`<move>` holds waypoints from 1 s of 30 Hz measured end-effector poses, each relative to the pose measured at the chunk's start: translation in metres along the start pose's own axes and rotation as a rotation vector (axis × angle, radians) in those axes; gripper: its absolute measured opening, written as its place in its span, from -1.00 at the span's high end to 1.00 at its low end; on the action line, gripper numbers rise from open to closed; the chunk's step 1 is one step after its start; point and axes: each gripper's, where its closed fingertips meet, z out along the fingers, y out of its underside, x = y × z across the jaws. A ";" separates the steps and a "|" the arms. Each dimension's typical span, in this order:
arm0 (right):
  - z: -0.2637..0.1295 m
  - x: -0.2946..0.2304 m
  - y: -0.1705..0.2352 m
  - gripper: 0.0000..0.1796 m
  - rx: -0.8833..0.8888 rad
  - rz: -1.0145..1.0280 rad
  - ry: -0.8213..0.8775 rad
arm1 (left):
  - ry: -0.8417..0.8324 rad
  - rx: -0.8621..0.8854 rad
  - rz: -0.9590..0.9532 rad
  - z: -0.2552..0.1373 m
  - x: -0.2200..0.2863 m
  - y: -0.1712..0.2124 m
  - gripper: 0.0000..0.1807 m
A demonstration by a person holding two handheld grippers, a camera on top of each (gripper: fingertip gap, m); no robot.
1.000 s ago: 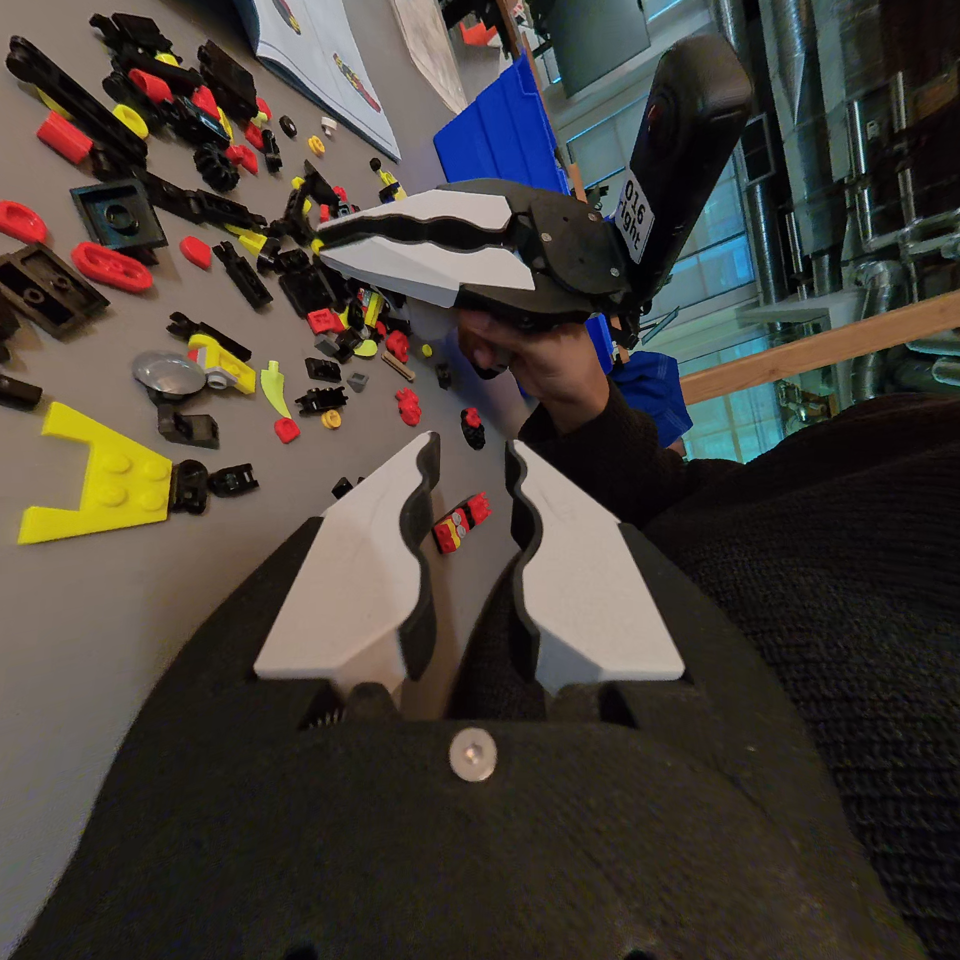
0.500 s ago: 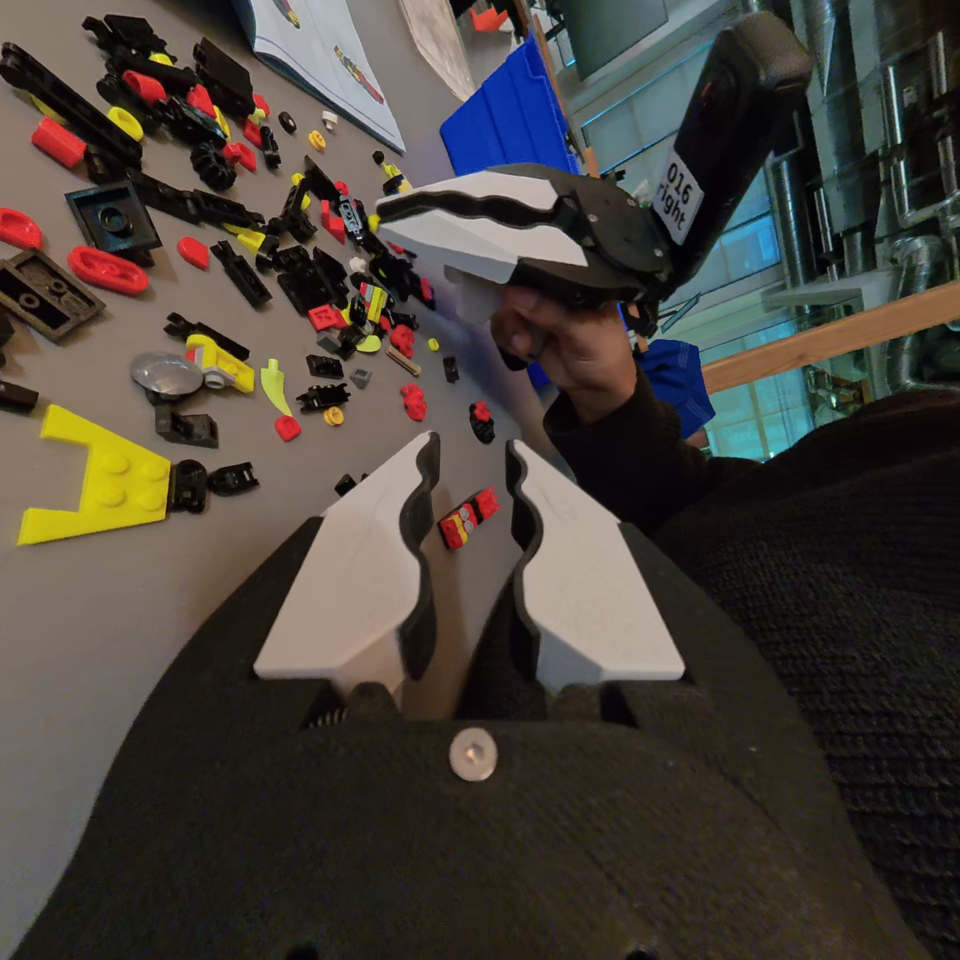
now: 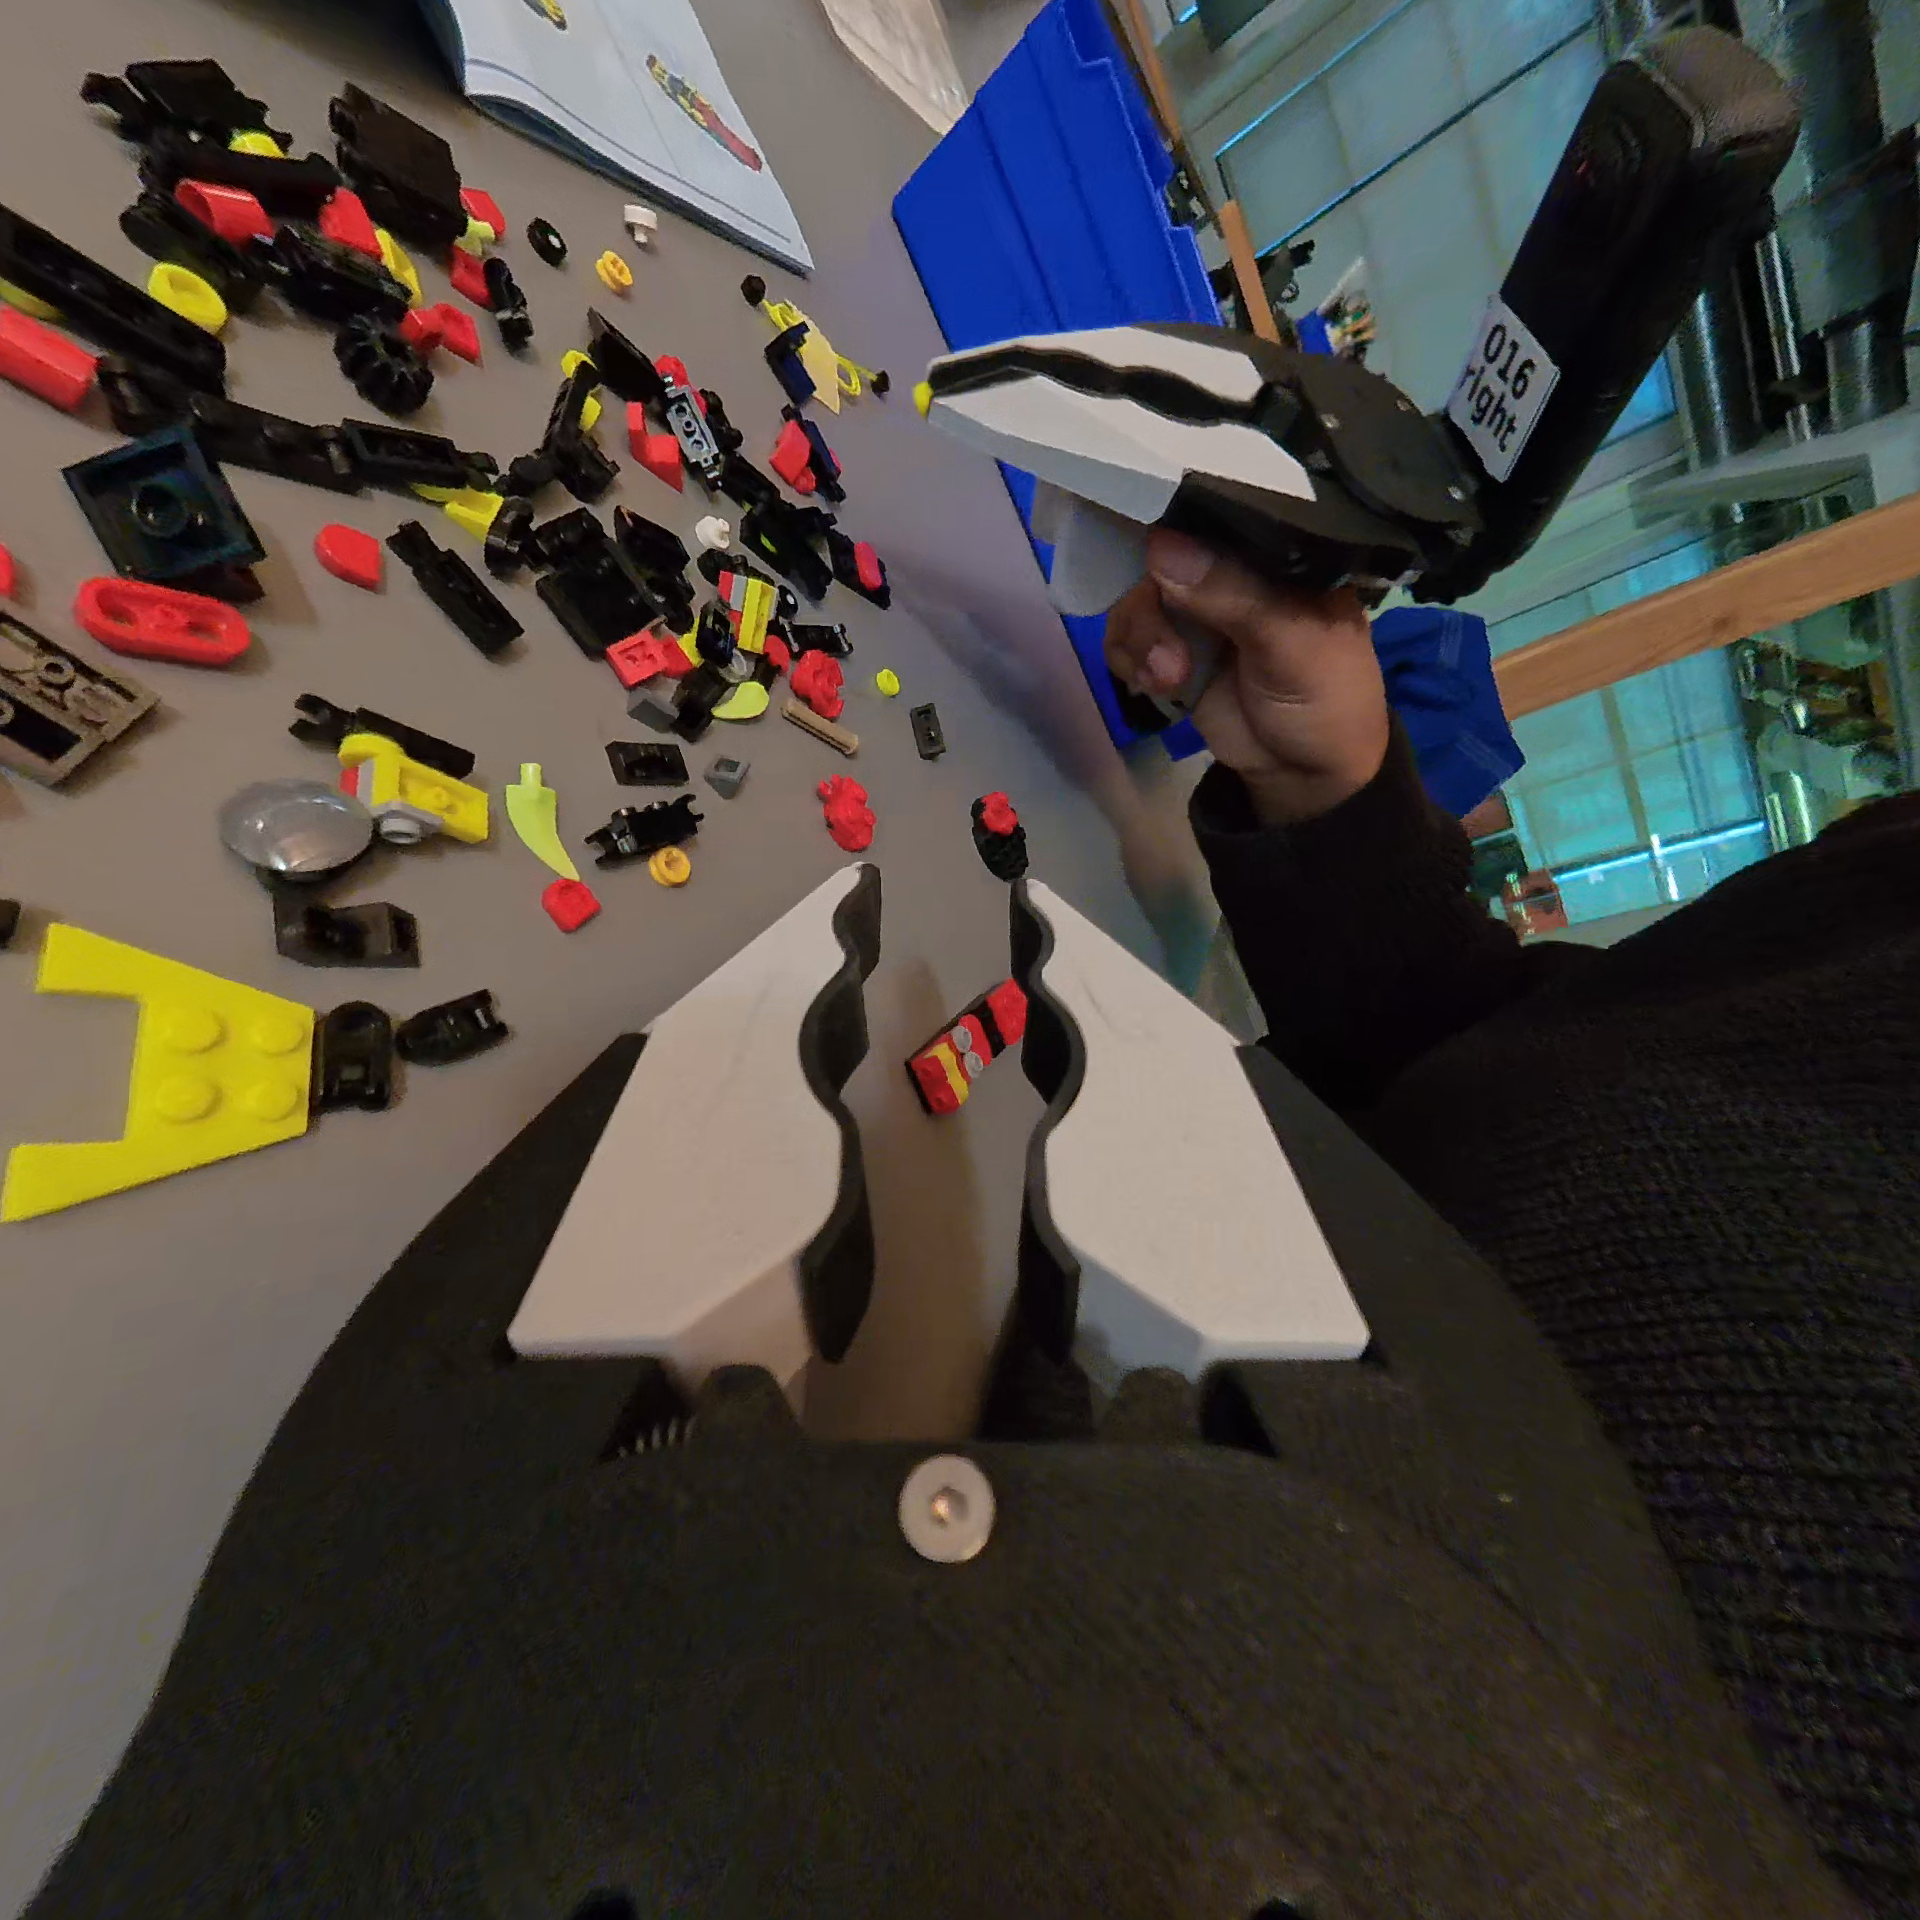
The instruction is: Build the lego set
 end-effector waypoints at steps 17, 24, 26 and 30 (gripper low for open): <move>-0.051 0.023 0.090 0.91 -0.113 0.209 0.213 | 0.008 -0.128 0.138 0.041 0.010 0.003 0.78; -0.084 0.029 0.045 0.78 0.155 0.170 0.258 | 0.007 -0.153 0.170 0.049 0.013 0.004 0.77; -0.090 0.030 0.034 0.81 0.225 0.176 0.249 | 0.013 -0.150 0.162 0.048 0.014 0.004 0.78; -0.067 0.021 0.050 0.81 0.099 0.165 0.180 | 0.023 -0.134 0.148 0.043 0.015 0.003 0.78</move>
